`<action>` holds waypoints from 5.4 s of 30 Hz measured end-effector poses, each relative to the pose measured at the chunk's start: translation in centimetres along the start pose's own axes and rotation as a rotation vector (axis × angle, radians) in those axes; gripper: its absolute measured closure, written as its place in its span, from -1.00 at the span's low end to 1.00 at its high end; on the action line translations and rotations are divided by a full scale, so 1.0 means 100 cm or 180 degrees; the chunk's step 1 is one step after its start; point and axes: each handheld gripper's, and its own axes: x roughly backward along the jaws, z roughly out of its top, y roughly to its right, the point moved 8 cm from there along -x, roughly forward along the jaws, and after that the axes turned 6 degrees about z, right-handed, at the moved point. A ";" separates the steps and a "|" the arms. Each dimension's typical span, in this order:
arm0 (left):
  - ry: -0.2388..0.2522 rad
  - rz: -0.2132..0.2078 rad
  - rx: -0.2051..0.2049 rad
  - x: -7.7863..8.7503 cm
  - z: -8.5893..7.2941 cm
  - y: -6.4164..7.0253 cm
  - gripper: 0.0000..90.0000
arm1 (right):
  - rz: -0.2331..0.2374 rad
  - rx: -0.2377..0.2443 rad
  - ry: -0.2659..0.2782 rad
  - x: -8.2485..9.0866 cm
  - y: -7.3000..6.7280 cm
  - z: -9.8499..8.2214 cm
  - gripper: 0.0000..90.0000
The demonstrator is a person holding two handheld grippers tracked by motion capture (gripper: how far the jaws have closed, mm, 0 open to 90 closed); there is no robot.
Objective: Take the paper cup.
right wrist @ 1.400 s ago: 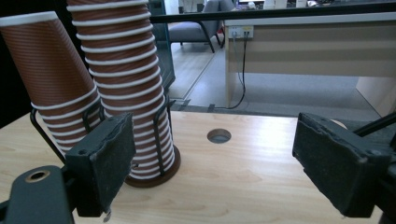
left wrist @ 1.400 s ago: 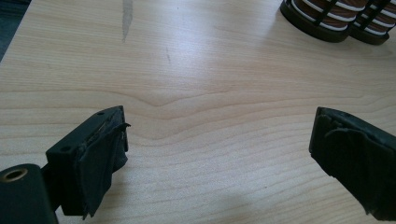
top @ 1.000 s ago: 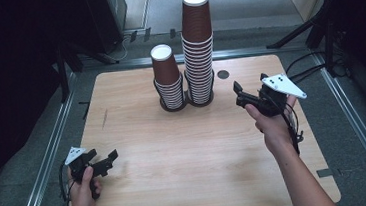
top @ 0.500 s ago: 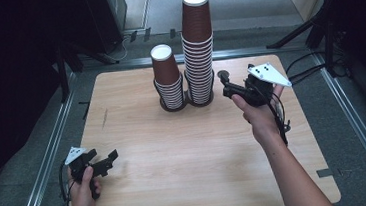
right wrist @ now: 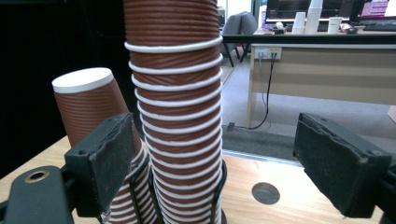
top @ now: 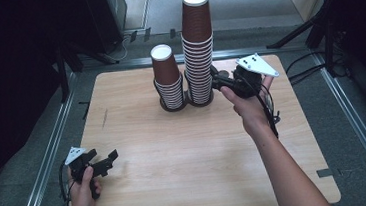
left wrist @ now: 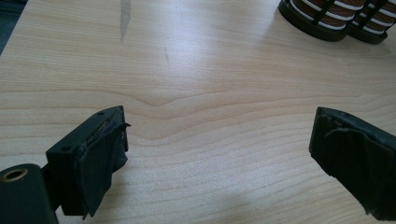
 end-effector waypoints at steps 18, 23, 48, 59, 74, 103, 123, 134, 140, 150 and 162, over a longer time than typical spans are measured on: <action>0.0001 -0.0008 -0.0006 0.000 0.000 0.000 -0.90 | 0.0094 0.0013 0.0048 -0.025 -0.015 0.023 -0.73; 0.0001 -0.0012 -0.0009 0.000 0.000 0.001 -0.90 | 0.0131 0.0011 0.0078 -0.031 -0.019 0.029 -0.73; 0.0003 -0.0014 -0.0001 0.000 0.000 0.001 -0.90 | 0.0043 0.0073 0.0140 -0.068 -0.034 0.064 -0.77; 0.0011 -0.0024 0.0017 0.000 0.000 0.000 -0.90 | -0.0149 0.0069 0.0118 -0.095 -0.029 0.066 -0.80; 0.0025 -0.0043 0.0016 0.001 0.000 0.000 -0.90 | -0.0285 0.0141 0.0181 -0.107 -0.025 0.074 -0.72; 0.0012 -0.0049 0.0028 0.001 0.000 0.000 -0.90 | -0.0259 0.0014 0.0121 -0.115 -0.023 0.080 -0.70; 0.0012 -0.0038 0.0023 0.001 0.000 0.000 -0.90 | -0.0132 0.0303 0.1038 -0.093 -0.033 0.124 -0.65; 0.0016 -0.0028 0.0032 0.001 0.000 0.000 -0.90 | -0.0164 0.0402 0.1399 -0.072 -0.036 0.148 -0.65; 0.0024 -0.0016 0.0029 0.001 0.000 0.000 -0.90 | -0.0213 0.0513 0.1521 -0.056 -0.037 0.159 -0.65; 0.0035 0.0010 0.0024 0.001 0.000 -0.001 -0.90 | -0.0319 0.0567 0.1605 -0.025 -0.020 0.161 -0.66; 0.0099 0.0101 -0.0038 0.003 0.001 0.000 -0.90 | -0.0427 0.0542 0.1493 0.002 0.014 0.135 -0.66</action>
